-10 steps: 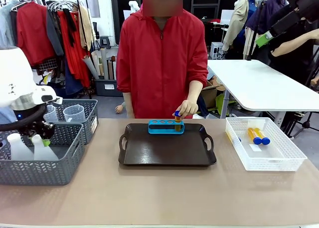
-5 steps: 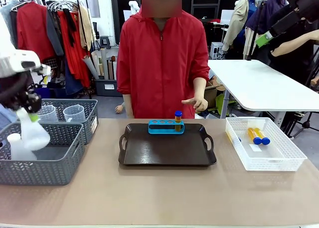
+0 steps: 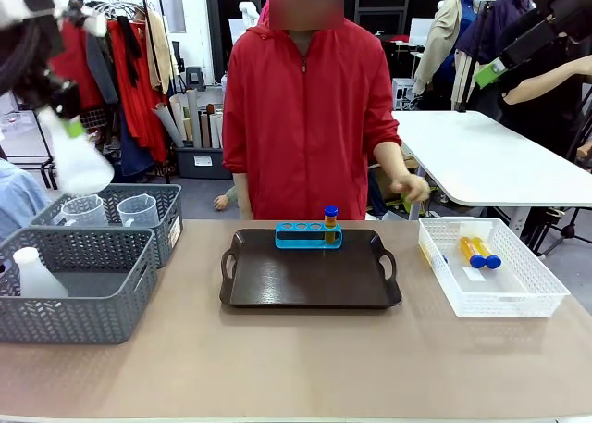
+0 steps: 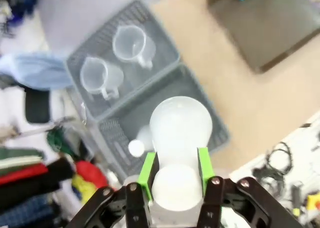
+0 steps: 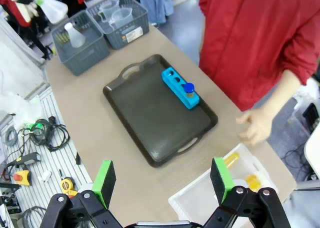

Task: Prepare the laboratory tools.
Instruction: Pick up one Small flask and place it on the Handle tray.

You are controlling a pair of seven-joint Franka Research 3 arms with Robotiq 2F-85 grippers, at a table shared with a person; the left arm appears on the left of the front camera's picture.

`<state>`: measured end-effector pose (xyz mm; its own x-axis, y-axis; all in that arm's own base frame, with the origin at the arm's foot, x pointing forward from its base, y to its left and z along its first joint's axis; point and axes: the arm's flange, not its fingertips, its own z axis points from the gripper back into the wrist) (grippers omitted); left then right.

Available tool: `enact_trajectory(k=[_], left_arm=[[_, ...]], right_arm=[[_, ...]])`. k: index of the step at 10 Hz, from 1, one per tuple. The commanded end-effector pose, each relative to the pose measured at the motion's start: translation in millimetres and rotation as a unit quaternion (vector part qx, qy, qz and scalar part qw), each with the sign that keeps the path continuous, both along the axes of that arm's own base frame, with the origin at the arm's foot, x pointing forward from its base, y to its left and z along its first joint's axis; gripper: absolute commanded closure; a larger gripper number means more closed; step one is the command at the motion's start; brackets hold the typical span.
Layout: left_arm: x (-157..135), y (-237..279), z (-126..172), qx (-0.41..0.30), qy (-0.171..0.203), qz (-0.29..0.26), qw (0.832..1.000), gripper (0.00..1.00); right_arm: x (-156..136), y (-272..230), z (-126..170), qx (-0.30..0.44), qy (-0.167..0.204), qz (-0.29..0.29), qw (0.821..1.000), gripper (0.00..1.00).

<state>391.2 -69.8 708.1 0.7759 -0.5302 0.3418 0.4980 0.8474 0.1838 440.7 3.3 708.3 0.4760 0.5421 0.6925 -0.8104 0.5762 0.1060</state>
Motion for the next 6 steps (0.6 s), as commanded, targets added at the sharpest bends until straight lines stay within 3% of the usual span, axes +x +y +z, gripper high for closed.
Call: enact_trajectory(k=[1,4,6], left_arm=[[19.7,-24.1,21.1,0.012,-0.026,-0.076,0.997,1.0],[31.2,-72.0,46.9,0.024,-0.066,-0.152,0.986,1.0],[35.4,-86.0,53.0,0.013,-0.065,-0.176,0.982,1.0]], right_arm=[[-0.4,1.0,1.8,0.003,-0.003,0.003,1.0,0.0],[-0.4,1.0,1.8,0.003,-0.003,0.003,1.0,0.0],[-0.4,1.0,1.8,0.003,-0.003,0.003,1.0,0.0]])
